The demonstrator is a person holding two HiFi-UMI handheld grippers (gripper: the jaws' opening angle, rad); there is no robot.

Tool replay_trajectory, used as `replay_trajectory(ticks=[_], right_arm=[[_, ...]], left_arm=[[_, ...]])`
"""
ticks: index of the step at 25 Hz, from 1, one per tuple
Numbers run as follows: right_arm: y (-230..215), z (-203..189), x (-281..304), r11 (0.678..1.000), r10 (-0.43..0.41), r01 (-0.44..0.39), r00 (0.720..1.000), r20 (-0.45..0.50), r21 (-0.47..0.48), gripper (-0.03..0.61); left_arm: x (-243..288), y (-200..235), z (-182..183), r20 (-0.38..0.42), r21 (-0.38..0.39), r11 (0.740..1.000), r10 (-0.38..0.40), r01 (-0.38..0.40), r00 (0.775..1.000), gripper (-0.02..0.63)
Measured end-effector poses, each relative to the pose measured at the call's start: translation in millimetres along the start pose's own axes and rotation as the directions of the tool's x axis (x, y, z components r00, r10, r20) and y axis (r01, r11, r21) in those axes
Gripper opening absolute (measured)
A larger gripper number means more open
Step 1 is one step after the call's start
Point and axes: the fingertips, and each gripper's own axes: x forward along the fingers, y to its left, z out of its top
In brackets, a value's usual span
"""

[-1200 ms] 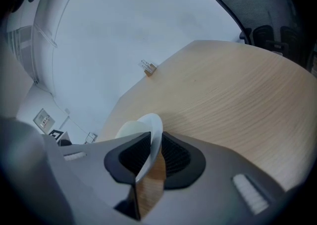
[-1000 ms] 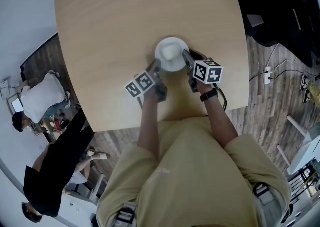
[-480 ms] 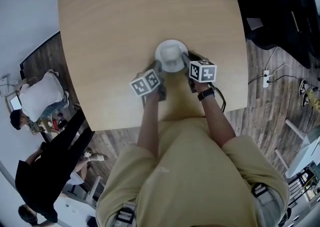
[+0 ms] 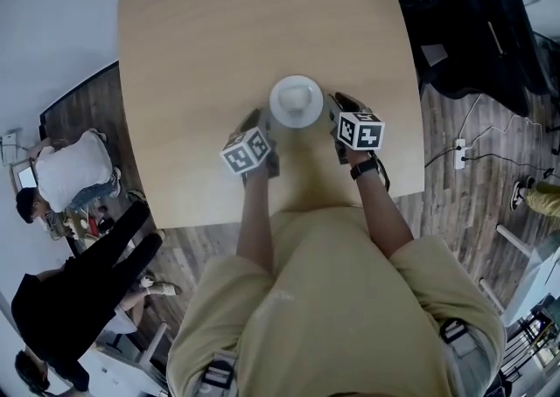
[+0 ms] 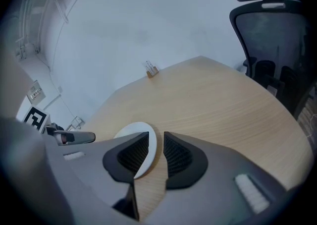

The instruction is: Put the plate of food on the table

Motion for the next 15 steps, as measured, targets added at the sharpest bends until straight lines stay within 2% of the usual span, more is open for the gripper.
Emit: replay_trajectory(ticks=[4,8,11,15], right_arm=[[13.1,22.8,-26.7,0.999,0.017,-0.012,0.995,0.103,-0.051,0.089],[30.0,45.2,-61.9,0.994,0.048,-0.026,0.978,0.205,-0.11,0.074],[45.5,60.9,-91.7,0.988,0.084,-0.043,0.957,0.277,-0.15,0.059],[71.4,81.4,-143.6,0.971,0.153,-0.067,0.912,0.38,-0.229,0.037]], left_arm=[[-26.1,-19.3,20.8,0.096,0.122,0.992,-0.003,-0.009,0.995,0.074],[-60.7,-48.8,35.8,0.201,0.247,0.969,-0.023,-0.028,0.979,0.064],[-92.2,-73.0,47.1,0.268,0.311,0.949,-0.045,-0.042,0.962,0.034],[-137.7,-106.7,59.7,0.354,0.373,0.926,-0.088,-0.055,0.931,0.017]])
